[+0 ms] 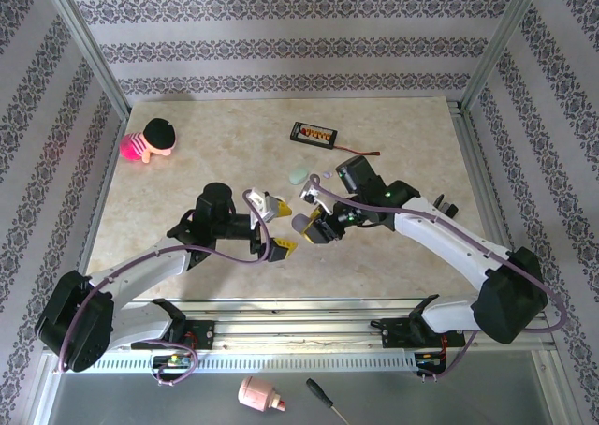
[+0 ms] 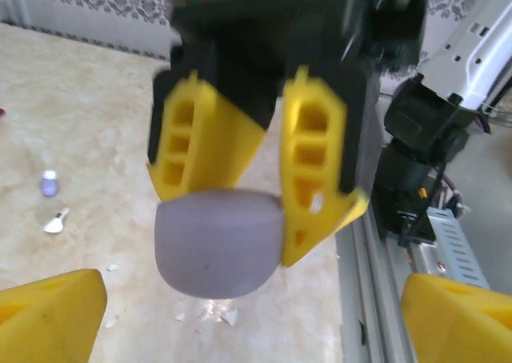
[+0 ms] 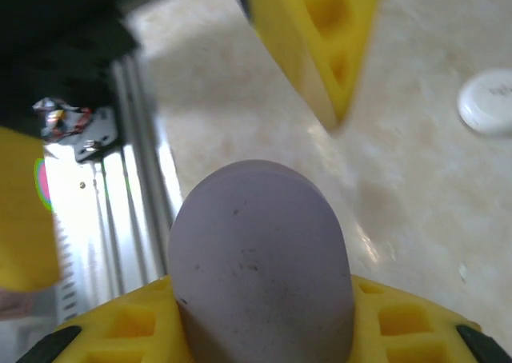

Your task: Insert wireless bluetooth earbuds into charging case

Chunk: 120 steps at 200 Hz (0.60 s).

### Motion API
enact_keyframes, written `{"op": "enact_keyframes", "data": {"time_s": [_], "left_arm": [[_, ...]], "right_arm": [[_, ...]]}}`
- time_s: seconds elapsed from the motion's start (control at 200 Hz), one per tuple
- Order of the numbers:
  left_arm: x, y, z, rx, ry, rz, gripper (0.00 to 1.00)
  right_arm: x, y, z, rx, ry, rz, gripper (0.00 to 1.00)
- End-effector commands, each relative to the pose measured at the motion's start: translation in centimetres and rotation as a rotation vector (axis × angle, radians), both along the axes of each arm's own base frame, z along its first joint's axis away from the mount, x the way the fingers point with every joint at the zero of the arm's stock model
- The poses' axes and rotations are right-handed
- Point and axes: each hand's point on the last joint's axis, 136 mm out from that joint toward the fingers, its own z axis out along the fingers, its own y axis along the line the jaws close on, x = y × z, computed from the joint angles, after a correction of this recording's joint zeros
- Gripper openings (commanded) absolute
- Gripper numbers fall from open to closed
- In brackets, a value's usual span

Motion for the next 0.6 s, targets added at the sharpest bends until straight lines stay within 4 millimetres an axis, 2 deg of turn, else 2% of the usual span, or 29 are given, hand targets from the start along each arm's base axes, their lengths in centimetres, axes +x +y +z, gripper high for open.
{"op": "enact_keyframes", "data": {"time_s": [0.0,0.085,0.455,0.595], "left_arm": [[-1.2,-0.2,0.5,-0.015,0.042,-0.079,0.88],[-1.0,-0.2,0.6,-0.013,0.049,-0.065,0.81],[-1.0,-0.6,1.7,-0.077,0.109,-0.072,0.66],[-1.1,-0.6,1.7,-0.076,0.116,-0.077,0.56]], "right_arm": [[-2.6,1.0,2.4,0.091,0.007,0.169,0.26],[-2.8,1.3,2.9,0.096,0.001,0.201,0.26],[-2.1,1.7,1.7,0.038,-0.042,0.228,0.25],[-2.1,1.8,1.6,0.038,-0.042,0.233,0.24]]}}
